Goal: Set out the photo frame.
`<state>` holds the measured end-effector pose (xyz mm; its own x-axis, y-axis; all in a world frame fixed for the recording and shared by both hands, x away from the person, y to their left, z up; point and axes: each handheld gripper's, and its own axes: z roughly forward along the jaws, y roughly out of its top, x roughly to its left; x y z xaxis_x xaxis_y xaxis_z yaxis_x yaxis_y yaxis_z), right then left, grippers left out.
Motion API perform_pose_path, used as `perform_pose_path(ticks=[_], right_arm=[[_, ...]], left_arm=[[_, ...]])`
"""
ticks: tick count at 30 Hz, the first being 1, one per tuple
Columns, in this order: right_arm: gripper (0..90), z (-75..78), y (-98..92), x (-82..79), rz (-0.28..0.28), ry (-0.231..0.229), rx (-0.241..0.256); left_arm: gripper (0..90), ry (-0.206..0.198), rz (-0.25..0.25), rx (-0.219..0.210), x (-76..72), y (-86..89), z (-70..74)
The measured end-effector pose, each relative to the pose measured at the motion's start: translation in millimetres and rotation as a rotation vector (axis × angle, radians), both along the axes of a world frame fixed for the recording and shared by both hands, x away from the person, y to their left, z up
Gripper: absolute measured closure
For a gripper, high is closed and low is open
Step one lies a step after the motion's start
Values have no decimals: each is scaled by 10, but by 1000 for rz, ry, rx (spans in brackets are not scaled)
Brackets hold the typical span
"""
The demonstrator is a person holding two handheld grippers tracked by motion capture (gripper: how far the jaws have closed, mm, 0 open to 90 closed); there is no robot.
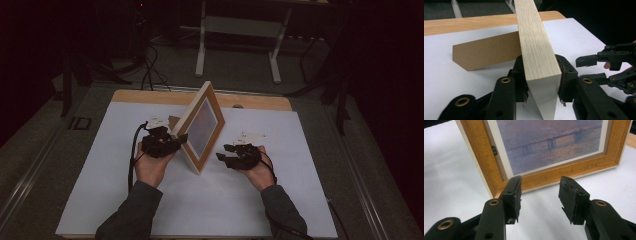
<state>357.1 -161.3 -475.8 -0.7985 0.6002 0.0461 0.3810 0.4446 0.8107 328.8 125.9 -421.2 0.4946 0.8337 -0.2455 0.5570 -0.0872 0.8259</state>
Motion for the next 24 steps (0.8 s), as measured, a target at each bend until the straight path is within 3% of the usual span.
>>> perform_pose_path(ticks=[6, 15, 24], right_arm=[[518, 3, 8, 1, 0, -1, -3], [517, 6, 27, 9, 1, -2, -3], [516, 32, 33, 18, 3, -7, -4]], left_arm=[[684, 7, -12, -14, 19, 56, -1], [701, 40, -53, -69, 69, 226, -17], [703, 56, -98, -69, 103, 318, -8]])
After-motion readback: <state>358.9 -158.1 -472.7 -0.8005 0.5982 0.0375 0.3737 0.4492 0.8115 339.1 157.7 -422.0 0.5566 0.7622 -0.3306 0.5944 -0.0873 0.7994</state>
